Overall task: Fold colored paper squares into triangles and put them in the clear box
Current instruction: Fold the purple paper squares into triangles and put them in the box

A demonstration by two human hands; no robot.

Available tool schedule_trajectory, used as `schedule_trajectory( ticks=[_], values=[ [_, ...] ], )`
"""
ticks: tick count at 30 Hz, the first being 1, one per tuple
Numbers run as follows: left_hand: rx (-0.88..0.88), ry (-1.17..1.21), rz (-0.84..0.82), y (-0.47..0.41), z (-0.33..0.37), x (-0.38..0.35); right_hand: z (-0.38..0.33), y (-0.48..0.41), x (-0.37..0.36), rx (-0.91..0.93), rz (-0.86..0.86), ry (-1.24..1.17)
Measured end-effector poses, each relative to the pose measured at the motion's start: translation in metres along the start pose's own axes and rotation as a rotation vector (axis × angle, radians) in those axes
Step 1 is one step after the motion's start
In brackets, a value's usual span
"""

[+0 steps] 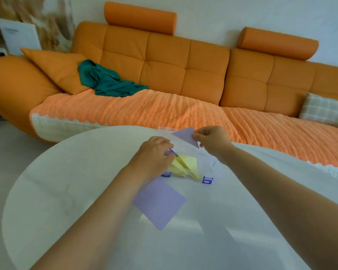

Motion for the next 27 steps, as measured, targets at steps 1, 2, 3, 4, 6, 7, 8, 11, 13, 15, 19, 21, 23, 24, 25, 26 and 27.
schedule_trajectory(
  ticks=[1, 2, 3, 4, 6, 7, 8, 11, 13, 15, 19, 21, 23, 24, 25, 26, 27],
  values=[
    [-0.001, -0.046, -0.022, 0.0, -0.004, -0.004, 0.001, -0.007, -0.007, -0.013, -0.033, 0.044],
    [0.01, -0.082, -0.053, 0.0, -0.008, -0.008, 0.002, -0.012, -0.015, -0.022, -0.063, 0.08],
    [0.029, -0.102, -0.088, 0.002, -0.011, -0.012, 0.003, -0.017, -0.021, -0.027, -0.089, 0.109],
    [0.041, -0.111, -0.107, 0.004, -0.014, -0.015, 0.005, -0.02, -0.027, -0.03, -0.112, 0.141],
    [0.032, -0.124, -0.082, 0.004, -0.017, -0.015, 0.008, -0.025, -0.037, -0.038, -0.153, 0.207],
    [0.026, -0.126, -0.067, 0.004, -0.017, -0.015, 0.009, -0.027, -0.04, -0.041, -0.167, 0.233],
    [0.024, -0.118, -0.055, 0.003, -0.018, -0.014, 0.01, -0.029, -0.043, -0.045, -0.178, 0.253],
    [0.007, -0.091, 0.001, 0.001, -0.018, -0.014, 0.013, -0.032, -0.051, -0.083, -0.215, 0.298],
    [-0.002, -0.057, 0.046, 0.001, -0.018, -0.012, 0.015, -0.033, -0.056, -0.103, -0.235, 0.336],
    [-0.019, -0.035, 0.063, 0.001, -0.017, -0.012, 0.016, -0.034, -0.061, -0.099, -0.233, 0.386],
    [-0.069, -0.012, -0.012, 0.002, -0.011, -0.019, 0.013, -0.032, -0.067, -0.055, -0.219, 0.516],
    [-0.05, 0.012, -0.048, 0.003, -0.012, -0.022, 0.008, -0.031, -0.064, -0.027, -0.201, 0.626],
    [-0.012, 0.045, -0.065, 0.004, -0.014, -0.023, 0.004, -0.03, -0.061, -0.001, -0.181, 0.625],
    [0.0, 0.057, -0.071, 0.003, -0.015, -0.023, 0.002, -0.028, -0.06, 0.02, -0.183, 0.573],
    [0.006, 0.066, -0.078, 0.003, -0.016, -0.024, 0.001, -0.024, -0.061, 0.04, -0.198, 0.521],
    [0.007, 0.075, -0.084, 0.003, -0.016, -0.025, 0.0, -0.019, -0.063, 0.052, -0.234, 0.478],
    [0.005, 0.086, -0.086, 0.003, -0.016, -0.025, 0.001, -0.014, -0.066, 0.066, -0.275, 0.457]
  ],
)
Point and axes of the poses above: each hand's wrist, its own y-axis away from the middle knuckle, its own x-axis out of the back of the hand, z = x × y, the point moved 6 cm from there along -y, towards the middle knuckle, and after that the axes turned 8 degrees about -x, right-handed, at the moved point
